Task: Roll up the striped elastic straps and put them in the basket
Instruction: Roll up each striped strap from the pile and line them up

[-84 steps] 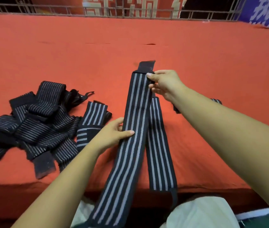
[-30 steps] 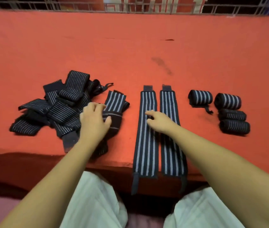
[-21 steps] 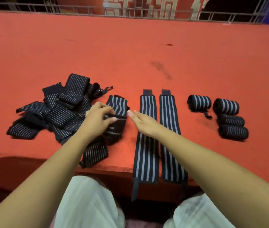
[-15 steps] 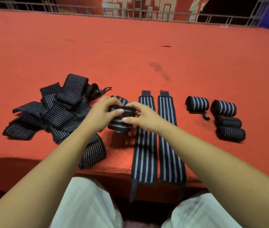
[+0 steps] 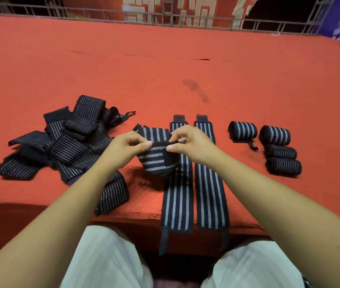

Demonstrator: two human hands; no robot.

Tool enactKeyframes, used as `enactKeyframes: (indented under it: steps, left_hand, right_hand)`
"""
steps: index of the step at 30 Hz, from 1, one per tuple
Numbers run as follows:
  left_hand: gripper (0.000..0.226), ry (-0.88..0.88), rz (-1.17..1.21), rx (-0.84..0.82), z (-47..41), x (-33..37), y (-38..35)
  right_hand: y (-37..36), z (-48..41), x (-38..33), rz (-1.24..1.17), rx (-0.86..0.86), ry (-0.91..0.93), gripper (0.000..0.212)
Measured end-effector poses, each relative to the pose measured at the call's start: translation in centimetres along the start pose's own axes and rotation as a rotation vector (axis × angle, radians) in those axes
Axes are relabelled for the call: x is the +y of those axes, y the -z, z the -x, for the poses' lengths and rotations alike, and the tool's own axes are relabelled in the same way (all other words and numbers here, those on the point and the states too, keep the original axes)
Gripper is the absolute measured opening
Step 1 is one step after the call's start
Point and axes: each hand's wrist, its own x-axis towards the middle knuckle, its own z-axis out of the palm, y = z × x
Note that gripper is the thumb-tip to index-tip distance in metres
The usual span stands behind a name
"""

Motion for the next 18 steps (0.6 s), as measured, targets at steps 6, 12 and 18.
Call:
enactKeyframes:
  steps: [6,12,18]
  left_hand:
    - [0.01,0.174,0.283,0.181,-0.2,0.0,-1.3]
    - [0.015,0.348,0.441,0.551,-2.1,-1.4,1.0]
    - [0.018,0.375,-0.215,0.391,-1.3,-2.5,0.3]
  right_hand:
    - [0.1,1.4,0.9,0.161,-0.071,0.045,0.016]
    - [2.3,2.8,3.0,0.292,-0.097,0.025,0.013]
    - [4.4,4.0,4.4,0.104,0.043,-0.033,0.012]
